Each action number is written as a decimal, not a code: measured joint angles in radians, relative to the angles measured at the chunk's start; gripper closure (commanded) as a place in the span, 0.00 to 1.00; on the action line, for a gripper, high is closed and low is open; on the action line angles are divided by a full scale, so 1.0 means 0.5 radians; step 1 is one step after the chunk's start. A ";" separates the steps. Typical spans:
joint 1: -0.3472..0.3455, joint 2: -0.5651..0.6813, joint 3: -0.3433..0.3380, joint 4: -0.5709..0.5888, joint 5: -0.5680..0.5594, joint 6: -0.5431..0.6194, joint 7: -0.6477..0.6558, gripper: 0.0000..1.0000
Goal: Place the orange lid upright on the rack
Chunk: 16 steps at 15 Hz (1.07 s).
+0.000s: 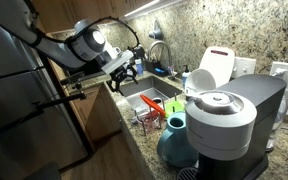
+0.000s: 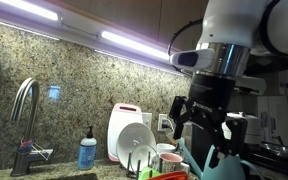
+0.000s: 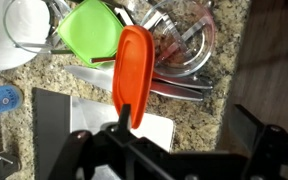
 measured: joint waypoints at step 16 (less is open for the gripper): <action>-0.003 0.498 -0.029 0.417 -0.093 -0.006 0.032 0.00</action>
